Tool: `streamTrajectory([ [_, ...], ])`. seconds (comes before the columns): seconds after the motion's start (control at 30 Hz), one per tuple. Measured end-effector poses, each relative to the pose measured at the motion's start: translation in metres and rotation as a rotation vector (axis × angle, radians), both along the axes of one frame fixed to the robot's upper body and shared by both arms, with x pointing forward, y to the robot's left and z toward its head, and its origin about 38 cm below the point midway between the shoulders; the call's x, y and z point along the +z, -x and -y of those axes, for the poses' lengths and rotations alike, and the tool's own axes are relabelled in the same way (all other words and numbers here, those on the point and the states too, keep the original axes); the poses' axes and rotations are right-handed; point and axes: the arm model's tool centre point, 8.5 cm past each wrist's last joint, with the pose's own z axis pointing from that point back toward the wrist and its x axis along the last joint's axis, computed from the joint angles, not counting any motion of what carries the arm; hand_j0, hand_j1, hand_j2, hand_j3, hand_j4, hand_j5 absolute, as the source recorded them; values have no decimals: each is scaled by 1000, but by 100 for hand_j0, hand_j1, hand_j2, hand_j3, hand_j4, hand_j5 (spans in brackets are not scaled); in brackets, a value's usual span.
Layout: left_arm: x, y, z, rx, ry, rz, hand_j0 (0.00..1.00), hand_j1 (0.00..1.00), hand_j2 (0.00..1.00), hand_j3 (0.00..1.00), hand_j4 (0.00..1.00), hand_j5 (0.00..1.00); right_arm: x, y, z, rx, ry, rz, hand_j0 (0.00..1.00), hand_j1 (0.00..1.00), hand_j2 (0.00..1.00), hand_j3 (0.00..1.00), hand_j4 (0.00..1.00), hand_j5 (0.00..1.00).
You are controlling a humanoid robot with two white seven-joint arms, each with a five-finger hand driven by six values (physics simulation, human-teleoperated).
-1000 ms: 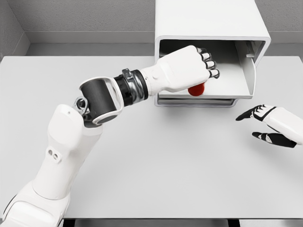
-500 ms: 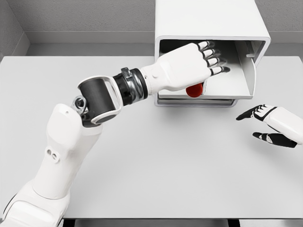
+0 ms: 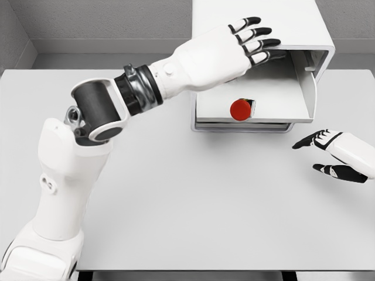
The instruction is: Slide open multi-storey tabletop storage cabinets and put open load switch and slide close multi-storey tabletop storage cabinets
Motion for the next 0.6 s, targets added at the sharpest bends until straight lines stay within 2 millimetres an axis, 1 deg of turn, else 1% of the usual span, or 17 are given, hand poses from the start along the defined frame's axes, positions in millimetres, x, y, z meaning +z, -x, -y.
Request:
streamTrajectory([
  [0.07,4,-3,-19,-13,80,-38,100,100,100,100,100,100,1,0,0,1,-1,2,72,72,72,72,72,72],
  [0.13,3,-5,-48,-23,154,-86,100,100,100,100,100,100,1,0,-1,3,-1,2,72,72,72,72,72,72],
  [0.17,-3,-6,-66,-25,193,-123,100,100,100,100,100,100,1,0,-1,4,-2,2,70,70,70,70,70,70],
  [0.23,-21,-4,-105,-11,291,-206,100,100,100,100,100,100,1,0,-2,6,-3,3,68,68,68,68,68,68],
  [0.27,-24,-3,-123,-2,340,-228,100,100,100,100,100,100,2,-1,-3,7,-5,6,68,68,68,68,68,68],
  [0.3,-22,-2,-139,4,377,-234,100,100,100,100,100,100,3,-1,-3,9,-7,9,68,68,68,68,68,68],
  [0.33,-29,1,-151,9,409,-259,100,100,100,100,100,100,4,-2,-4,11,-8,12,68,68,68,68,68,68],
  [0.4,-31,5,-168,6,458,-276,100,100,100,100,100,100,6,-1,-7,19,-11,16,68,68,68,68,68,68],
  [0.47,-43,9,-178,15,486,-314,100,100,100,100,100,100,7,0,-11,32,-14,20,68,68,68,68,68,68],
  [0.5,-55,13,-180,23,492,-346,100,100,100,100,100,100,7,1,-14,39,-19,21,68,68,68,68,68,68],
  [0.57,-70,17,-182,28,497,-387,100,100,100,100,100,100,7,2,-20,51,-31,26,68,68,68,68,68,68],
  [0.6,-84,22,-180,31,496,-426,100,100,100,100,100,100,7,2,-22,56,-37,28,68,68,68,68,68,68],
])
